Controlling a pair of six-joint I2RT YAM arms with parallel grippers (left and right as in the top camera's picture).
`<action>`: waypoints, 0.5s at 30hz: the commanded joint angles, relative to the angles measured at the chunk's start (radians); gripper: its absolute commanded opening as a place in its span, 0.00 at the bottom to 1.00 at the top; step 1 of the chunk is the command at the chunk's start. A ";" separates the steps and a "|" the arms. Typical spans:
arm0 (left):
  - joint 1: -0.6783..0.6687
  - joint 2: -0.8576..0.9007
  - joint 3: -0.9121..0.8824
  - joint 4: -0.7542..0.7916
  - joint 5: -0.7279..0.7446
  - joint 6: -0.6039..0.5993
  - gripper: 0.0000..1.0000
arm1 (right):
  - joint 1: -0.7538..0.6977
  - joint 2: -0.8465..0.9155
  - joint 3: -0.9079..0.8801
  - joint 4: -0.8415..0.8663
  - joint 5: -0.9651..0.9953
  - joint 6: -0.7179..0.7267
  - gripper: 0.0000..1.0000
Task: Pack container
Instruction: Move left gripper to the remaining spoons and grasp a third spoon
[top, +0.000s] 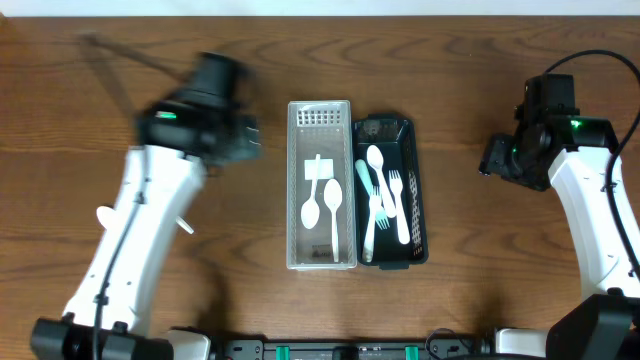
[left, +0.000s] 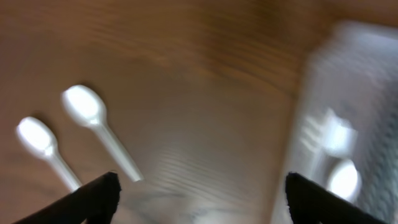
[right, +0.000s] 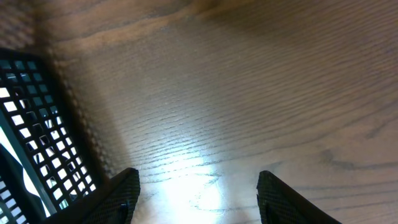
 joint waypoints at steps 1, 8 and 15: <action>0.174 0.019 -0.005 -0.002 0.018 -0.079 0.96 | -0.009 -0.005 -0.004 0.000 0.010 -0.019 0.64; 0.460 0.097 -0.108 0.111 0.179 -0.119 0.99 | -0.009 -0.005 -0.004 -0.007 0.011 -0.019 0.65; 0.530 0.243 -0.175 0.168 0.185 -0.103 0.99 | -0.009 -0.005 -0.004 -0.010 0.011 -0.018 0.65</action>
